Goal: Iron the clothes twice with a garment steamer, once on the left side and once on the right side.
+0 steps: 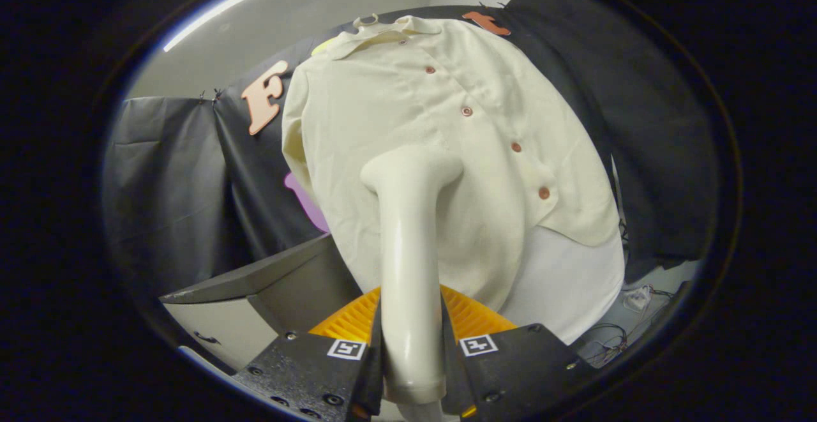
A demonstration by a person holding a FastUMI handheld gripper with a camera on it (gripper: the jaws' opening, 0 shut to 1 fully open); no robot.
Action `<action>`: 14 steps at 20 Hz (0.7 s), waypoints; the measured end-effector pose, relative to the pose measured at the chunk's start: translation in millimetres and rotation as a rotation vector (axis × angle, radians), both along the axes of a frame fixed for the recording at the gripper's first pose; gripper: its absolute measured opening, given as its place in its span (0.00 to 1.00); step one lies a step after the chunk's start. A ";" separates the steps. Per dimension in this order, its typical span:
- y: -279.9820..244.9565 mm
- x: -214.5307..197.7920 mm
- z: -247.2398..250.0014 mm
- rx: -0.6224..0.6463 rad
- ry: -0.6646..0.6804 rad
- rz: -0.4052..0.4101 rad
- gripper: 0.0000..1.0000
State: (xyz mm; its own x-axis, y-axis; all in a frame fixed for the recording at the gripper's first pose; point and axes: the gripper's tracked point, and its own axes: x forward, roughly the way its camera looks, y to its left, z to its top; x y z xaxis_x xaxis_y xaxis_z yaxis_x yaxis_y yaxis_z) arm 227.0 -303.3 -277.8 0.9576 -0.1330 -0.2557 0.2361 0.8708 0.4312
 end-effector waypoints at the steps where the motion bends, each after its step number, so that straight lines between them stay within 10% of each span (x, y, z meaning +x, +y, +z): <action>1: 0.0 -3.5 -6.6 0.009 0.010 -0.001 0.39; 14: 6.5 -50.7 -66.7 0.083 0.088 0.019 0.39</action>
State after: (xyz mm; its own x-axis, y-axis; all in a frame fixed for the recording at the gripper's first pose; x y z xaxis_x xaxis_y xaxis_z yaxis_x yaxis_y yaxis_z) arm 176.3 -296.7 -344.4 0.9329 -0.0901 -0.3487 0.2605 0.8374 0.4805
